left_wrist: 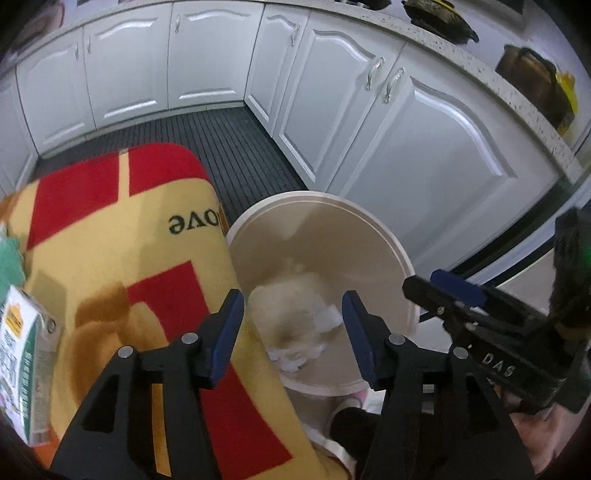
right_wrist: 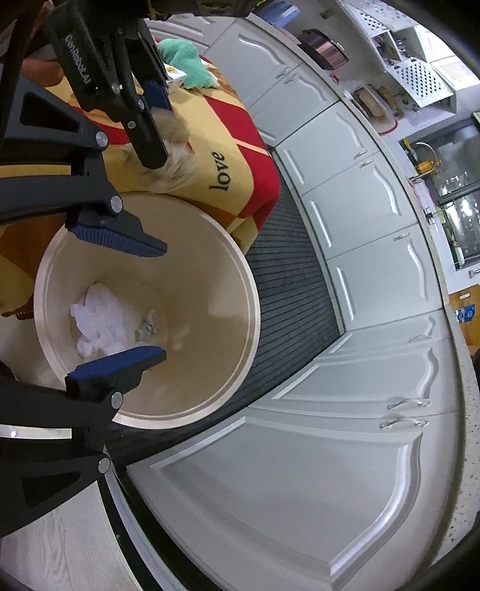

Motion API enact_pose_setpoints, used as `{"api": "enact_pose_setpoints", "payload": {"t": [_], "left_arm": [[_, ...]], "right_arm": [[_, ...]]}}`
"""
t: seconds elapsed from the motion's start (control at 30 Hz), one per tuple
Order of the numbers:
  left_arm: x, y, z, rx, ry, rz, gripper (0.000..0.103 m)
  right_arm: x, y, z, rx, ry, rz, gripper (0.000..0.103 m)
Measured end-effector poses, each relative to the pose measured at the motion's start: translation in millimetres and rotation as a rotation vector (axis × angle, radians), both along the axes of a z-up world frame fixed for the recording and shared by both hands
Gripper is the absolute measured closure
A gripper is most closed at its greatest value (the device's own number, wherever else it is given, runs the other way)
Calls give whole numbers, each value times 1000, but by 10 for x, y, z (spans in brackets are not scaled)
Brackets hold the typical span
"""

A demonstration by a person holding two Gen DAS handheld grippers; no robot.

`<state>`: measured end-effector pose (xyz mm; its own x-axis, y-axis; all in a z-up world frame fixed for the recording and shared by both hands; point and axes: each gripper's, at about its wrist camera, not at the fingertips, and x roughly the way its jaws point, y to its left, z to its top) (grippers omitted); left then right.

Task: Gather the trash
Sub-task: 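Open both grippers to drop the paper and foam block into the bin, then grasp the white-green tissue pack with the right gripper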

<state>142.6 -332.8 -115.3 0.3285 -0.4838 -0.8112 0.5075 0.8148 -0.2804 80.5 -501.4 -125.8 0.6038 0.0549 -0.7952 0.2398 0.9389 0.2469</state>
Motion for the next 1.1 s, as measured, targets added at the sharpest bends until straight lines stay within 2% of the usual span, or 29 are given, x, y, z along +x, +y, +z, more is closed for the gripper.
{"api": "enact_pose_setpoints", "payload": {"t": [0.2, 0.37, 0.43, 0.5, 0.6, 0.8, 1.1], "left_arm": [[-46, 60, 55, 7, -16, 12, 49], [-149, 163, 172, 37, -80, 43, 49], [-173, 211, 218, 47, -106, 57, 49], [-190, 275, 257, 57, -125, 71, 49], [-207, 389, 309, 67, -151, 97, 49], [-217, 694, 385, 89, -188, 158, 49], [-150, 1366, 463, 96, -165, 242, 49]], "right_arm": [[-21, 3, -51, 9, 22, -6, 54], [-44, 100, 4, 2, 14, 8, 54], [-51, 155, 32, -5, 7, 20, 52], [-65, 234, 73, -9, -4, 35, 44], [-61, 365, 130, -15, -16, 58, 42], [-33, 633, 225, -20, -34, 97, 41], [62, 1080, 395, -26, -57, 180, 38]]}}
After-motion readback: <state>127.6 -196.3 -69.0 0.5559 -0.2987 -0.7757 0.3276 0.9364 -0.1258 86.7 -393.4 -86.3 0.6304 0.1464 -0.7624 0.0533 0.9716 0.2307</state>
